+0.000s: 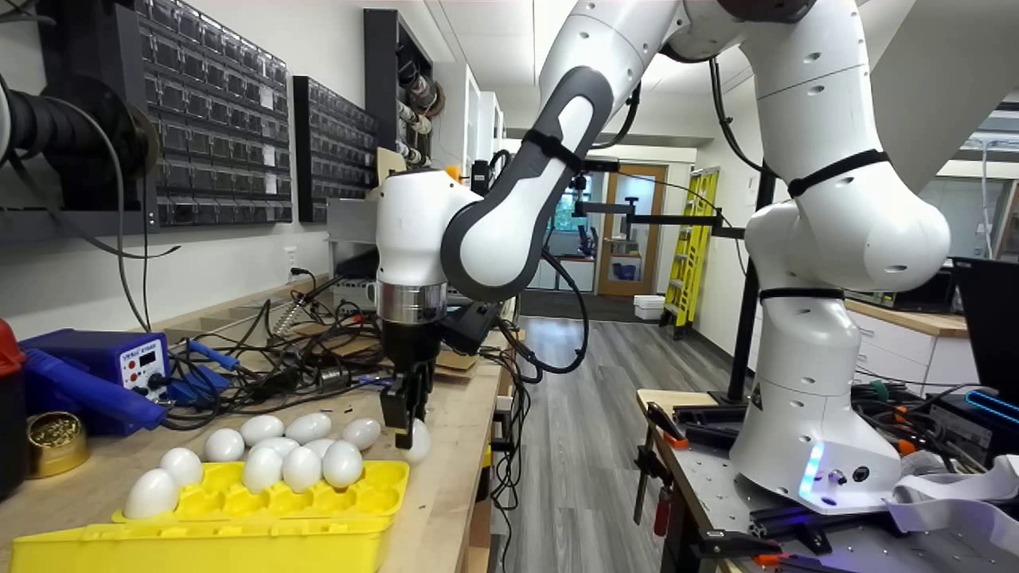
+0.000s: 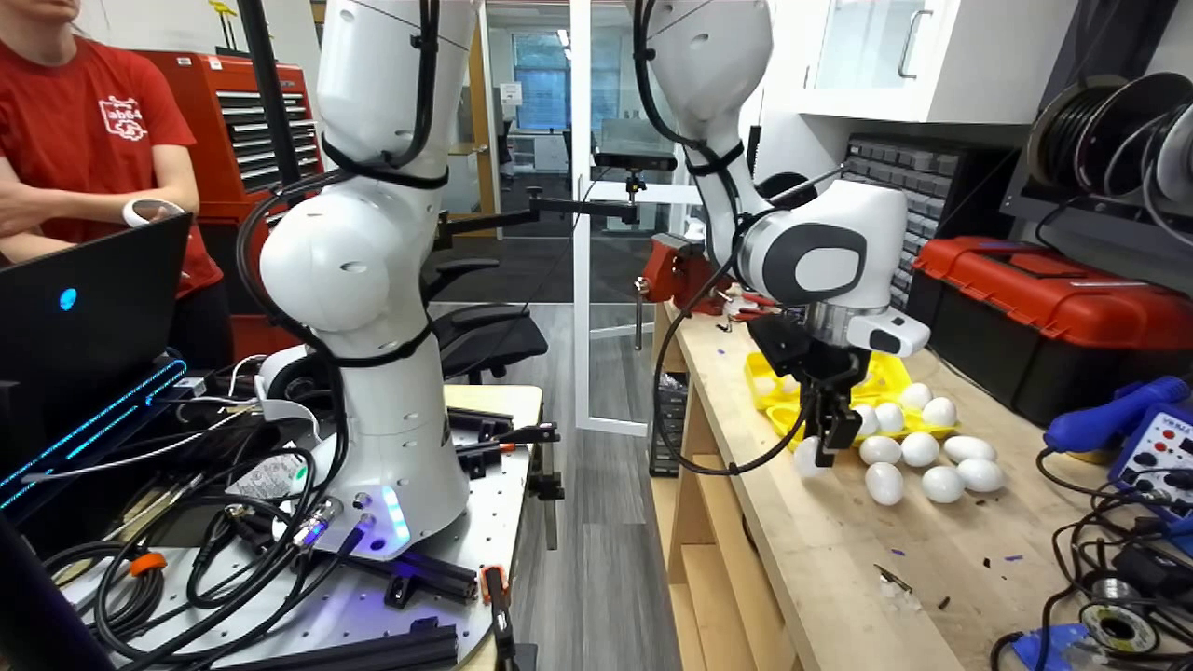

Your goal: Pick up an egg from the yellow tray and place it on the table.

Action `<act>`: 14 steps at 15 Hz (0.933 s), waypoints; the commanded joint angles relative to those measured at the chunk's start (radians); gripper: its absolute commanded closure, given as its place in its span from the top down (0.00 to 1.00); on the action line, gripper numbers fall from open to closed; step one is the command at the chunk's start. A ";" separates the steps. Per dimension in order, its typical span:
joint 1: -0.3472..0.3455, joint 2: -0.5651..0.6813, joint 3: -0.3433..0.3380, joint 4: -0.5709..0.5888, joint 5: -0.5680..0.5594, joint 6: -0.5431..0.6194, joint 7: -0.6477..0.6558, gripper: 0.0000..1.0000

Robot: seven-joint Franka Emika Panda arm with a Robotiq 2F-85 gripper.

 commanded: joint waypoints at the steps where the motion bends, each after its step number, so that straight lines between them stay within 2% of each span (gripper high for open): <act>1: 0.028 0.050 -0.022 0.058 -0.031 -0.059 0.037 0.23; 5: 0.032 0.076 -0.030 0.109 -0.038 -0.092 0.041 0.23; 6: 0.034 0.081 -0.033 0.118 -0.043 -0.097 0.043 0.73; 8: 0.037 0.081 -0.040 0.123 -0.049 -0.096 0.049 0.78; 11: 0.038 0.070 -0.051 0.122 -0.058 -0.082 0.061 0.97; 14: 0.033 0.056 -0.051 0.124 -0.051 -0.078 0.061 1.00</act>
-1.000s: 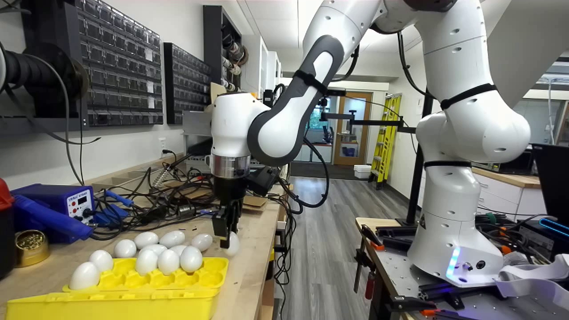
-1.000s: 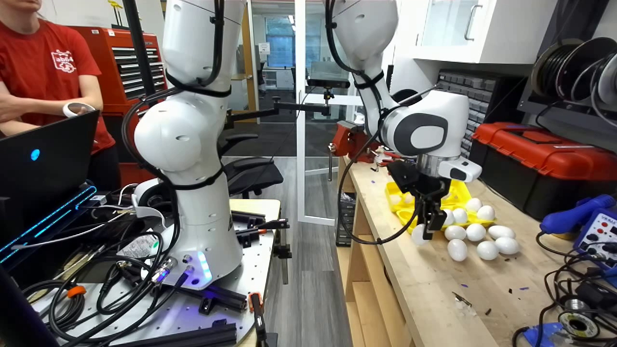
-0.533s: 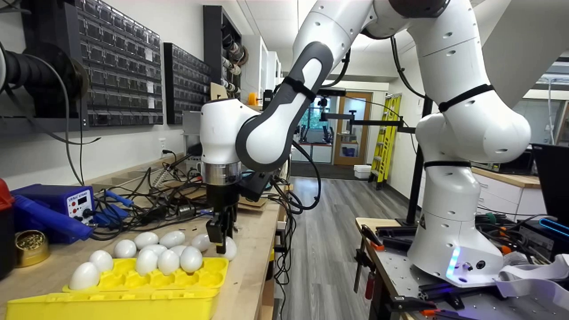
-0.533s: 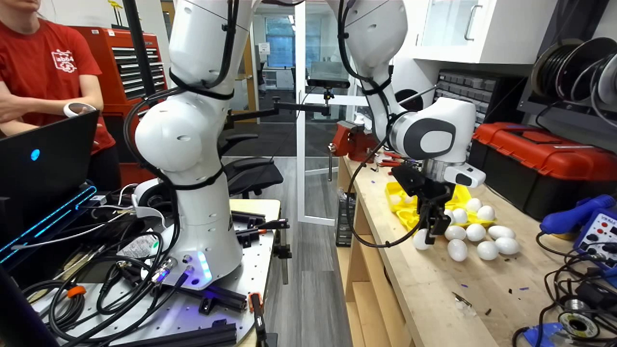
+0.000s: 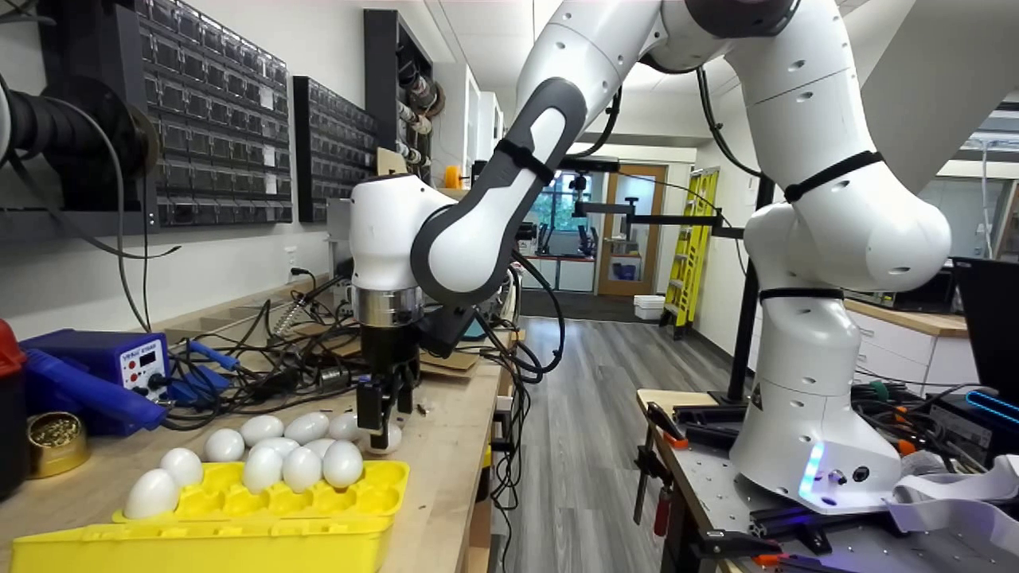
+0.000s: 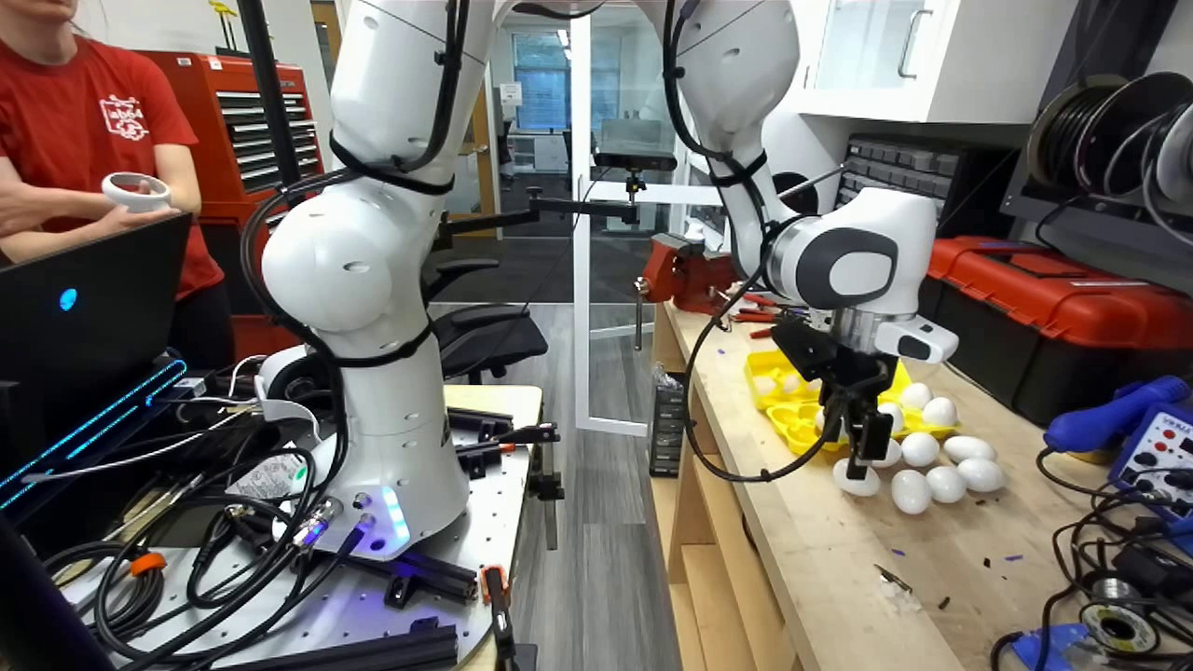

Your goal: Pick up an egg from the yellow tray and place it on the table.

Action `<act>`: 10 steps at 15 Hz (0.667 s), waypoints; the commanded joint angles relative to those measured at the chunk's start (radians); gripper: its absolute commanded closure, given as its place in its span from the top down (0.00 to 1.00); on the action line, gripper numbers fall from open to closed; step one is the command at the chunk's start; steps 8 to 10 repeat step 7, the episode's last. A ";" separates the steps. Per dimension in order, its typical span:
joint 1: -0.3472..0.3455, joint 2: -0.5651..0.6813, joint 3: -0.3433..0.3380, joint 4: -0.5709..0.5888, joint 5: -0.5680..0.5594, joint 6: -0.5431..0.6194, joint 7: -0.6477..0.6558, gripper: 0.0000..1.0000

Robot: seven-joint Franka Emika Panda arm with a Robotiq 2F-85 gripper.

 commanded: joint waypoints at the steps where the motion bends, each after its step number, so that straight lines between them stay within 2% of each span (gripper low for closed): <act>1: 0.018 -0.029 -0.020 0.000 -0.018 -0.013 0.035 1.00; 4: 0.027 -0.062 -0.027 -0.011 -0.025 -0.028 0.058 1.00; 5: 0.001 -0.011 -0.006 0.013 0.002 -0.001 0.011 1.00; 10: 0.001 -0.020 -0.006 0.013 0.001 -0.002 0.013 1.00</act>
